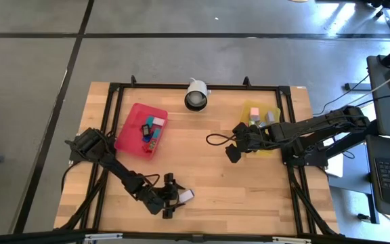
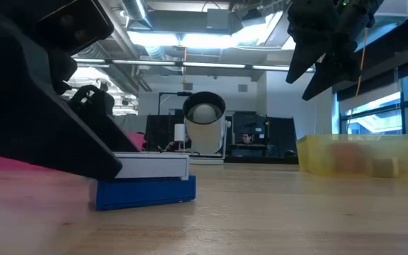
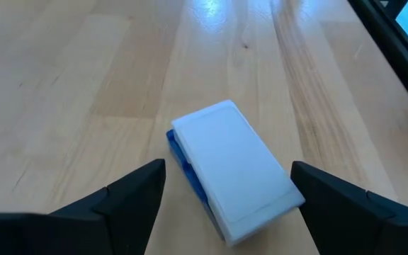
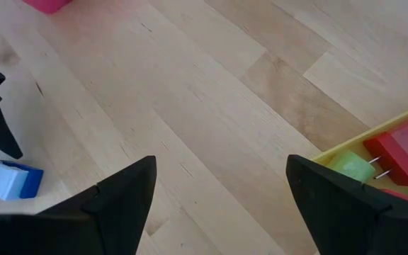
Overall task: Pick & Place Office items
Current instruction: Put the white digital timer into the pink bin
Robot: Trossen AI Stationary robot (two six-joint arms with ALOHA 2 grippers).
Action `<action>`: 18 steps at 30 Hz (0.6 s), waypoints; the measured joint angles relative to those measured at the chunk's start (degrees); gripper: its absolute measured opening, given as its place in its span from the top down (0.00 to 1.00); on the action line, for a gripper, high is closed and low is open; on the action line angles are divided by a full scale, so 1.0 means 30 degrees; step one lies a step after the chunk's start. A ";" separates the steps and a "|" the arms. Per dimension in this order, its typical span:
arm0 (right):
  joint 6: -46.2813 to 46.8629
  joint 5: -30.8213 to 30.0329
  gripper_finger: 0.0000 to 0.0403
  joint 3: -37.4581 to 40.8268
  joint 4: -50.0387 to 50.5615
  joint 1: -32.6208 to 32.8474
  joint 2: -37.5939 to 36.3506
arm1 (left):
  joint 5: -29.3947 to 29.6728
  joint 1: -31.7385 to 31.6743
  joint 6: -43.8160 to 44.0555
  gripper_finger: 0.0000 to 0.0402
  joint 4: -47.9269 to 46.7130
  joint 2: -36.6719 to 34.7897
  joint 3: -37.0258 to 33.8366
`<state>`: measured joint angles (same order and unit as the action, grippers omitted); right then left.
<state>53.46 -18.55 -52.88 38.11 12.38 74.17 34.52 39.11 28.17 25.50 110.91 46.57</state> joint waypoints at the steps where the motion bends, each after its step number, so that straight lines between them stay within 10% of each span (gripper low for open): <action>1: -0.0001 0.0000 0.21 0.0000 0.0000 -0.0004 0.0000 | 0.0000 0.0000 0.0007 0.26 -0.0007 0.0000 0.0000; 18: 0.0004 0.0007 0.21 0.0000 0.0000 -0.0004 0.0000 | 0.0639 0.0000 0.0878 0.54 -0.0561 -0.0007 0.0000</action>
<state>53.47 -18.52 -52.88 38.11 12.37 74.17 36.44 39.11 30.81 23.81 110.89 46.57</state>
